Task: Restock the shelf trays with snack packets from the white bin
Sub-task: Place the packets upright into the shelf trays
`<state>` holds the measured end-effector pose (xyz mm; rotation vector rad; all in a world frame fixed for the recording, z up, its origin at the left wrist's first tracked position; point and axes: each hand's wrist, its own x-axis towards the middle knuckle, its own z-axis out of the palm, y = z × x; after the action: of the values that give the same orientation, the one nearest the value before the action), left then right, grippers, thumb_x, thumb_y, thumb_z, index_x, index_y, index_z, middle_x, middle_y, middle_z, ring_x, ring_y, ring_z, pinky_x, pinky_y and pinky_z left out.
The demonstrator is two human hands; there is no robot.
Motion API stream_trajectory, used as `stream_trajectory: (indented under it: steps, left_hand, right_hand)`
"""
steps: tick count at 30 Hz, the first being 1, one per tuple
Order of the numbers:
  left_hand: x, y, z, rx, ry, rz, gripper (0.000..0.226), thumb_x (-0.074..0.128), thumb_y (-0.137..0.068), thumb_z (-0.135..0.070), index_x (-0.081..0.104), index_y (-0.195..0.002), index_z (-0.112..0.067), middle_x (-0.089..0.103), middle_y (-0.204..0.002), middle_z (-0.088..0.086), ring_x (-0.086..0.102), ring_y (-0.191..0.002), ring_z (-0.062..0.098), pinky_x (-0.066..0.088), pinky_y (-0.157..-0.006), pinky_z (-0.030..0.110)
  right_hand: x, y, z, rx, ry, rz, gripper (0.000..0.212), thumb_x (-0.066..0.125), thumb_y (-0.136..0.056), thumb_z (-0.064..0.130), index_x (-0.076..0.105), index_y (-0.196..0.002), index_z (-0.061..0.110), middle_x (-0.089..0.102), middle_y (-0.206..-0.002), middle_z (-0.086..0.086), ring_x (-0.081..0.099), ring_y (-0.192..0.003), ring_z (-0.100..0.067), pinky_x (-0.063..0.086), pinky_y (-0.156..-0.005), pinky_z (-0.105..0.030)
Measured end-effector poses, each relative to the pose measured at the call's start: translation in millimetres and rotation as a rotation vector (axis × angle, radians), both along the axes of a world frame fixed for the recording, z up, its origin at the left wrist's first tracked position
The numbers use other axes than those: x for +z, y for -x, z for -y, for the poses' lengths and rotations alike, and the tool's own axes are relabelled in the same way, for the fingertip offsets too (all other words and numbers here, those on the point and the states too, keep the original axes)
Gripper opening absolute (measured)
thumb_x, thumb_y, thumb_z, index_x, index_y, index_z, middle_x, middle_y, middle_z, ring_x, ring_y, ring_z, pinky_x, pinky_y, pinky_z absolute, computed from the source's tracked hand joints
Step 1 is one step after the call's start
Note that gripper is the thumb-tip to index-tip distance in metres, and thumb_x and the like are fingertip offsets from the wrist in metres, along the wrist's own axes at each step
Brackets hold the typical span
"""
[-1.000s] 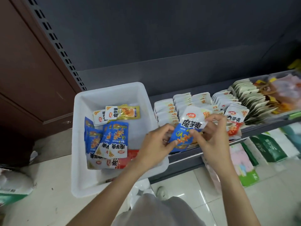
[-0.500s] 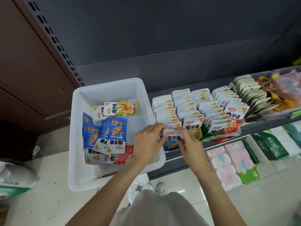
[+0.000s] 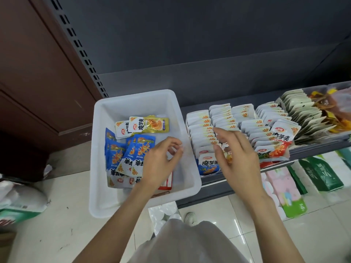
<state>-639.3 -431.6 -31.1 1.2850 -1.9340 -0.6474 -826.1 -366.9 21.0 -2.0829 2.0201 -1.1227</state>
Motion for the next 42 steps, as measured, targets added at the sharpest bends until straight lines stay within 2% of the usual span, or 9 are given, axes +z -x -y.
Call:
stream_trajectory:
  steps: [4, 9, 16, 23, 25, 29, 33, 37, 42]
  left_hand:
    - [-12.1, -63.5, 2.6, 0.209, 0.016, 0.066, 0.009, 0.064, -0.088, -0.021, 0.065, -0.096, -0.016, 0.068, -0.087, -0.009, 0.059, -0.07, -0.003, 0.052, -0.061, 0.019]
    - [-36.4, -110.7, 15.3, 0.233, -0.054, 0.355, 0.033, 0.07, -0.08, -0.017, 0.061, -0.112, -0.011, 0.065, -0.105, 0.007, 0.061, -0.096, 0.026, 0.052, -0.081, 0.038]
    - [-59.0, -98.3, 35.5, 0.054, -0.46, 0.769, 0.08, 0.058, -0.086, -0.05, 0.023, -0.146, -0.01, 0.029, -0.148, 0.013, 0.02, -0.141, 0.031, 0.014, -0.117, 0.037]
    - [-68.0, -96.7, 36.3, 0.056, -0.507, 0.757, 0.079, 0.063, -0.082, -0.05, 0.027, -0.143, -0.015, 0.032, -0.143, 0.012, 0.024, -0.139, 0.031, 0.022, -0.113, 0.038]
    - [-65.6, -102.0, 36.5, 0.164, -0.422, 0.449, 0.069, 0.066, -0.082, -0.046, 0.035, -0.138, -0.02, 0.047, -0.133, 0.005, 0.04, -0.129, 0.024, 0.039, -0.104, 0.037]
    - [-22.5, -99.0, 31.5, 0.362, -0.298, -0.293, 0.053, 0.067, -0.085, -0.03, 0.044, -0.132, -0.023, 0.056, -0.118, -0.009, 0.054, -0.106, 0.006, 0.047, -0.084, 0.019]
    - [20.8, -79.0, 23.7, 0.057, -0.46, -0.448, 0.039, 0.068, -0.082, -0.028, 0.054, -0.118, -0.028, 0.062, -0.11, -0.014, 0.06, -0.096, -0.003, 0.047, -0.08, 0.012]
    - [34.6, -42.8, 11.6, -0.169, -0.395, -0.403, 0.014, 0.071, -0.082, -0.014, 0.066, -0.092, -0.022, 0.07, -0.091, -0.007, 0.064, -0.08, 0.006, 0.05, -0.074, 0.017]
    - [35.7, 9.6, 0.9, -0.332, -0.239, -0.264, 0.015, 0.073, -0.079, -0.015, 0.067, -0.092, -0.021, 0.069, -0.087, -0.012, 0.063, -0.078, 0.001, 0.049, -0.075, 0.016]
  right_hand:
    - [7.4, -48.5, 23.7, 0.298, -0.052, 0.118, 0.027, 0.049, -0.093, 0.022, 0.059, -0.118, 0.017, 0.06, -0.105, 0.003, 0.058, -0.09, -0.009, 0.05, -0.075, -0.023]
    - [-41.2, -112.1, 85.1, 0.496, -0.48, -0.052, 0.035, 0.054, -0.094, 0.021, 0.053, -0.128, 0.02, 0.053, -0.129, 0.0, 0.05, -0.119, -0.016, 0.045, -0.098, -0.036]
    - [-92.0, -150.0, 136.2, 0.663, -0.75, -0.812, 0.08, 0.053, -0.091, 0.006, 0.004, -0.152, 0.017, -0.001, -0.16, 0.0, -0.001, -0.147, -0.021, 0.01, -0.117, -0.04]
    - [-92.9, -143.8, 144.8, 0.586, -0.482, -1.108, 0.043, 0.053, -0.093, 0.016, 0.046, -0.135, 0.023, 0.055, -0.127, -0.003, 0.033, -0.131, -0.026, 0.033, -0.103, -0.035]
    - [-80.7, -135.2, 144.5, 0.508, -0.526, -0.962, 0.028, 0.054, -0.093, 0.017, 0.06, -0.12, 0.022, 0.063, -0.114, -0.002, 0.047, -0.12, -0.025, 0.042, -0.092, -0.033]
    - [-39.1, -104.6, 125.0, 0.191, -0.355, -0.103, 0.011, 0.064, -0.088, 0.024, 0.067, -0.094, 0.015, 0.067, -0.087, -0.004, 0.061, -0.079, -0.022, 0.043, -0.066, -0.031]
    - [-3.0, -82.7, 76.6, 0.193, -0.415, 0.781, 0.006, 0.067, -0.086, 0.012, 0.064, -0.083, 0.017, 0.068, -0.082, -0.002, 0.062, -0.062, 0.001, 0.048, -0.049, -0.019]
    - [7.3, -56.1, 35.7, 0.221, -0.409, 0.918, 0.02, 0.067, -0.083, 0.007, 0.064, -0.1, 0.016, 0.072, -0.097, 0.004, 0.068, -0.088, -0.007, 0.057, -0.067, -0.024]
    - [0.2, -8.7, -4.1, 0.0, -0.256, 0.786, 0.023, 0.072, -0.079, 0.011, 0.064, -0.088, 0.031, 0.072, -0.09, 0.016, 0.068, -0.087, -0.006, 0.054, -0.074, -0.023]
